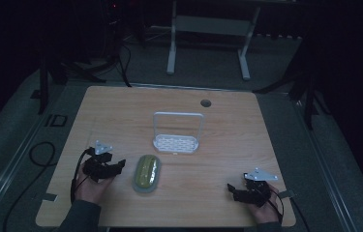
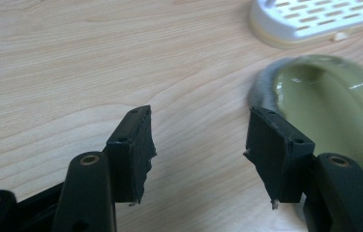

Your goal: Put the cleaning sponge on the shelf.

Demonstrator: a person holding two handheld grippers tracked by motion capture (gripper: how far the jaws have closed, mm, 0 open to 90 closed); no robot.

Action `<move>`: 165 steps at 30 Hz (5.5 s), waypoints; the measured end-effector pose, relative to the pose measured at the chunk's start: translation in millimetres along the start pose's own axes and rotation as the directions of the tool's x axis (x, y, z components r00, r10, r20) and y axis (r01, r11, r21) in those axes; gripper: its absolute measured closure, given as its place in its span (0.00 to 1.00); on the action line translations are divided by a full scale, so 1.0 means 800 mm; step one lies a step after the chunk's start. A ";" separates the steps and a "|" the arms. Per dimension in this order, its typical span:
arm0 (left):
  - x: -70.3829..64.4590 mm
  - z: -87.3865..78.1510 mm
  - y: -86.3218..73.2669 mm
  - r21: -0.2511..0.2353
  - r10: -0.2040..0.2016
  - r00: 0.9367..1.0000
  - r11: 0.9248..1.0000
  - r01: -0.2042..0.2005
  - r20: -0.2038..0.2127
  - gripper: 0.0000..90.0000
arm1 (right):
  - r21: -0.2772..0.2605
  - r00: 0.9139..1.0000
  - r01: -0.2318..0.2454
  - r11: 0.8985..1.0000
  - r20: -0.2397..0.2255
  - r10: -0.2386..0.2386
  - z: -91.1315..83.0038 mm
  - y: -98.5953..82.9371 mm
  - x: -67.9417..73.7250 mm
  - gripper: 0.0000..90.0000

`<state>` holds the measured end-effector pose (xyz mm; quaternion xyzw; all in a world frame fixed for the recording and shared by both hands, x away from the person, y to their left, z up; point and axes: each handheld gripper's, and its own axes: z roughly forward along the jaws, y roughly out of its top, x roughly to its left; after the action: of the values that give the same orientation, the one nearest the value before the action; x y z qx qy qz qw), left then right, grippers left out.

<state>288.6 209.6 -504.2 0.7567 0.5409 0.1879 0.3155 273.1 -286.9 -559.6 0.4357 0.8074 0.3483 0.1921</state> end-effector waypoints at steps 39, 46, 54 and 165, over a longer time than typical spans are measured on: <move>-0.090 -0.007 0.063 0.170 0.012 0.993 0.985 -0.032 0.118 0.56 | 0.000 1.000 0.001 1.000 0.000 -0.001 0.000 0.000 0.000 0.21; -0.096 0.006 0.066 0.213 0.015 0.992 0.976 -0.041 0.121 0.55 | -0.001 1.000 0.002 1.000 0.001 -0.002 0.000 0.000 0.000 0.21; -0.101 0.019 0.071 0.254 0.008 0.993 0.967 -0.037 0.115 0.55 | -0.001 1.000 0.002 1.000 0.000 -0.002 0.000 0.000 0.000 0.21; -0.137 0.042 0.110 0.270 0.586 0.760 0.712 -0.649 0.281 0.80 | -0.001 1.000 0.002 1.000 0.001 -0.002 0.000 0.000 0.000 0.21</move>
<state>333.5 78.8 -462.6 0.9509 0.2504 0.1160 0.1400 273.3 -287.0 -559.6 0.4348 0.8076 0.3485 0.1930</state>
